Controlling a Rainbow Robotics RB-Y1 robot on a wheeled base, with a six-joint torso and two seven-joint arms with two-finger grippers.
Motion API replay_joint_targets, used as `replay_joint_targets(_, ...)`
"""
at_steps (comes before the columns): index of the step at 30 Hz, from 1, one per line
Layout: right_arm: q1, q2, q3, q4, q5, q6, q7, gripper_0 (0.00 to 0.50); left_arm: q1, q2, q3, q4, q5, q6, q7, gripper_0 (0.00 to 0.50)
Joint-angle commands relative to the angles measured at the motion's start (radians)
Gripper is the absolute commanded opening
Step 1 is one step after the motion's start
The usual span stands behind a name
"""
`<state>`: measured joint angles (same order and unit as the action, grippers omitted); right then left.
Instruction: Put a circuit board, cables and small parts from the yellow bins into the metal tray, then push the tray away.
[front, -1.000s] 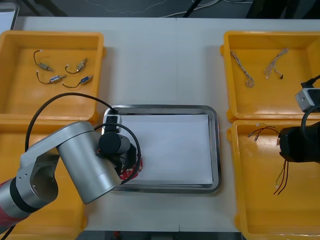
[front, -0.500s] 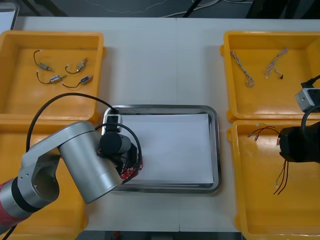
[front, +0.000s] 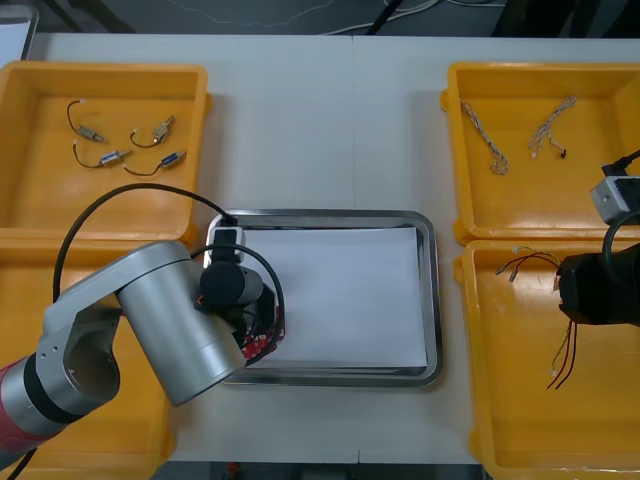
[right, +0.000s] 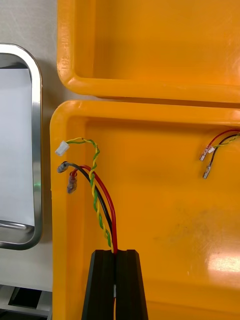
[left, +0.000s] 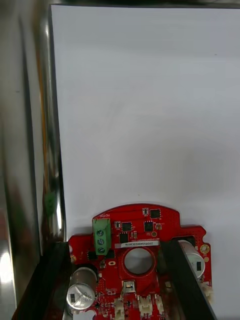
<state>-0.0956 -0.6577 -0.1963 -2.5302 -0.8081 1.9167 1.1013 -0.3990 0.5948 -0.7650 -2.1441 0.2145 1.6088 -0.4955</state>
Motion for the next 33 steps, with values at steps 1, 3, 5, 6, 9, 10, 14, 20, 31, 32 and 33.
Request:
replay_joint_targets(1,-0.016,-0.031,0.012,-0.027,0.006,0.003,-0.038,0.0,-0.049,-0.024,0.095,-0.091,0.086,0.1,-0.015,0.5)
replay_joint_targets(3,-0.016,-0.031,0.012,-0.027,0.006,0.003,-0.038,0.0,-0.058,-0.024,0.125,-0.112,0.123,0.134,-0.023,0.5)
replay_joint_targets(5,-0.016,-0.031,0.012,-0.027,0.006,0.003,-0.038,0.0,-0.069,-0.024,0.159,-0.134,0.161,0.171,-0.029,0.5)
replay_joint_targets(6,-0.016,-0.031,0.012,-0.027,0.006,0.003,-0.038,0.0,-0.077,-0.024,0.179,-0.145,0.186,0.191,-0.032,0.5)
replay_joint_targets(9,-0.016,-0.031,0.012,-0.027,0.006,0.003,-0.038,0.0,-0.098,-0.023,0.224,-0.168,0.24,0.238,-0.035,0.5)
replay_joint_targets(10,-0.016,-0.031,0.012,-0.027,0.006,0.003,-0.038,0.0,-0.106,-0.021,0.237,-0.175,0.256,0.255,-0.037,0.5)
replay_joint_targets(14,-0.01,-0.042,0.028,-0.01,0.004,0.003,-0.034,0.0,-0.127,-0.01,0.308,-0.197,0.324,0.304,-0.043,0.5)
replay_joint_targets(20,-0.026,-0.103,0.09,-0.01,0.004,0.003,-0.038,0.0,-0.143,0.019,0.403,-0.206,0.395,0.311,-0.103,0.5)
replay_joint_targets(31,-0.139,-0.138,0.288,-0.01,0.061,0.003,-0.032,0.0,-0.143,0.04,0.593,-0.149,0.464,0.311,-0.353,0.5)
replay_joint_targets(32,-0.151,-0.141,0.31,-0.01,0.061,0.003,-0.035,0.0,-0.143,0.04,0.616,-0.135,0.47,0.311,-0.377,0.5)
replay_joint_targets(33,-0.156,-0.143,0.319,-0.01,0.061,0.003,-0.035,0.0,-0.141,0.04,0.624,-0.131,0.471,0.311,-0.387,0.5)
